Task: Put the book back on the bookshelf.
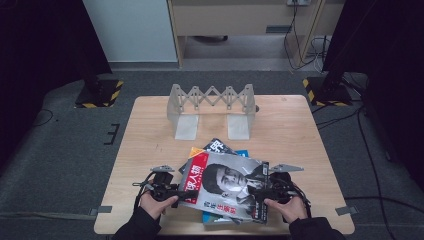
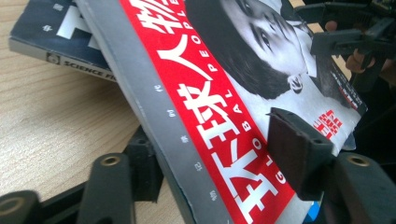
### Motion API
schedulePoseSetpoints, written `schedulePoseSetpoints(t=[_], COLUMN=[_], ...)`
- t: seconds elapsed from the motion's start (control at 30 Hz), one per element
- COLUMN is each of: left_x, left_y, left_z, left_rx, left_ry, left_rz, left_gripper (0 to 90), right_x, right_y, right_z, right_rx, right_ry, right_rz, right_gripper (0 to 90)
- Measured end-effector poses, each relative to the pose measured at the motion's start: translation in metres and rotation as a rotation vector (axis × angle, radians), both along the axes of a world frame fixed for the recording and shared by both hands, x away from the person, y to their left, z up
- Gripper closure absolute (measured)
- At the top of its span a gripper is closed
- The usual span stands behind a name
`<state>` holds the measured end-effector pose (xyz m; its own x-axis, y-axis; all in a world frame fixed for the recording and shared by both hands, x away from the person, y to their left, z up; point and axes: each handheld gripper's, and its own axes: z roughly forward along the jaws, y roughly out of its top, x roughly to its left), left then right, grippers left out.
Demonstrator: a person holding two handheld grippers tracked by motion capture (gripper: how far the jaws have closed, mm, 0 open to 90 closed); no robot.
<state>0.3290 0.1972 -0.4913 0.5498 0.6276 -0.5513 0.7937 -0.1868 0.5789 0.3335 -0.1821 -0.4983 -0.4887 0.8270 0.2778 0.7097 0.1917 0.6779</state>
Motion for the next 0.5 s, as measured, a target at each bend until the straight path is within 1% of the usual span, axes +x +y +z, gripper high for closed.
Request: schedulePoseSetpoints(t=[0.03,0.07,0.1,0.17,0.2,0.23,0.27,0.3,0.33,0.4,0.43,0.5], left_x=[0.0002,0.0005,0.0006,0.0007,0.0005,-0.0005,-0.0005,-0.0019,-0.0019,-0.0023,-0.0023,-0.0021], left_y=[0.0006,0.0012,0.0017,0.0027,0.0034,0.0046,0.0046,0.0049,0.0049,0.0039,0.0029,0.0009], left_z=[-0.0002,-0.0005,-0.0006,0.0001,0.0011,0.0048,0.0048,0.0083,0.0083,0.0094,0.0091,0.0076], left_rx=[-0.004,-0.008,-0.013,-0.021,-0.032,-0.058,-0.058,-0.091,-0.091,-0.119,-0.115,-0.112], left_ry=[0.007,0.011,0.015,0.011,0.001,-0.016,-0.016,-0.035,-0.035,-0.034,-0.035,-0.021], left_rz=[0.003,0.005,0.008,0.014,0.017,0.013,0.013,0.010,0.010,-0.003,-0.006,-0.012], left_gripper=[44.7,44.7,47.0,48.1,49.5,51.3,51.6,51.6,51.0,49.3,49.3,49.1], right_x=[0.0005,0.0005,0.0005,0.0005,0.0005,0.0006,0.0006,0.0007,0.0008,0.0009,0.0009,0.0009], right_y=[-0.0005,-0.0005,-0.0007,-0.0007,-0.0007,-0.0009,-0.0009,-0.0011,-0.0012,-0.0012,-0.0012,-0.0012], right_z=[-0.0005,-0.0005,-0.0007,-0.0008,-0.0008,-0.0009,-0.0009,-0.0012,-0.0013,-0.0014,-0.0014,-0.0013], right_rx=[0.001,0.001,0.004,0.004,0.005,0.008,0.008,0.010,0.009,0.009,0.009,0.008], right_ry=[-0.003,-0.003,0.000,0.000,0.000,0.004,0.004,0.007,0.006,0.006,0.006,0.006], right_rz=[0.003,0.003,0.004,0.004,0.004,0.003,0.003,0.004,0.006,0.006,0.006,0.007], right_gripper=[1.9,1.9,1.9,1.9,1.9,2.0,2.0,1.9,1.9,1.8,1.8,1.8])
